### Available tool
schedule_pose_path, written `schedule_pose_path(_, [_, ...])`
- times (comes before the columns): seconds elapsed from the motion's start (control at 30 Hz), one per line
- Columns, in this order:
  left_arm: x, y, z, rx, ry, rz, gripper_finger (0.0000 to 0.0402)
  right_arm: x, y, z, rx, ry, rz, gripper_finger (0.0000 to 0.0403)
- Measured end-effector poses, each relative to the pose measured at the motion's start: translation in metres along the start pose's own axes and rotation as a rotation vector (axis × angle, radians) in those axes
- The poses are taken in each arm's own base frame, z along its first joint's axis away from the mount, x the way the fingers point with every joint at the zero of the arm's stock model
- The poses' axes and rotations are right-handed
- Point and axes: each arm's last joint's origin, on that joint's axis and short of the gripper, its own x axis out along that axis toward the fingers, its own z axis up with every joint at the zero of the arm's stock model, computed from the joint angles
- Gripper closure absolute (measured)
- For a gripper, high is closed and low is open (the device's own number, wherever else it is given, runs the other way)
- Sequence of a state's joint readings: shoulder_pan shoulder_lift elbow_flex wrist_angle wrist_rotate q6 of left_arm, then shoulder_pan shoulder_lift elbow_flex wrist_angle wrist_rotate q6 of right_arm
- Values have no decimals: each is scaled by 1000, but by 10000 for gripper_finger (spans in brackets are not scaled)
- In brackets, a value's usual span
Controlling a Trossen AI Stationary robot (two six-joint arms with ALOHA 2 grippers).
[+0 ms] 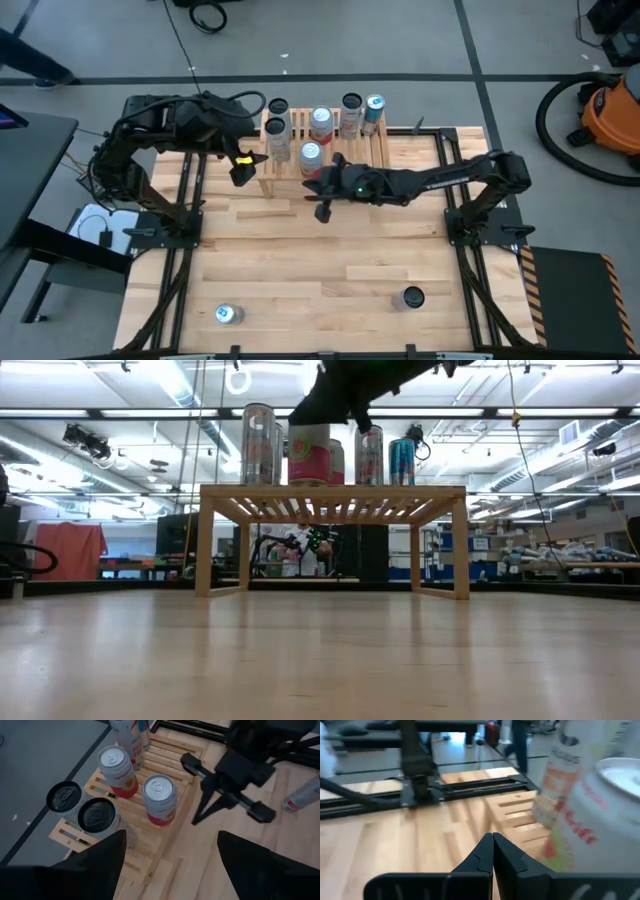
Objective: Place canned beverage on shelf
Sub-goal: Put the pink white soda can on the shelf aligned with the other pink white soda can
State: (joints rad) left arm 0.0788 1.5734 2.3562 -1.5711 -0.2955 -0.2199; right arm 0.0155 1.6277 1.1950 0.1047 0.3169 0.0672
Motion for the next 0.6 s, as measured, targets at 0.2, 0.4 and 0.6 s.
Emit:
schedule_pose_path(0.2, [0, 0, 0, -1, 0, 0, 86, 7, -12, -4, -8, 16, -100, 395])
schedule_pose_path(0.4, [0, 0, 0, -1, 0, 0, 86, 11, -23, -8, -9, 51, -143, 394])
schedule_pose_path(0.6, [0, 0, 0, -1, 0, -1, 86, 12, -31, -10, 7, 73, -190, 394])
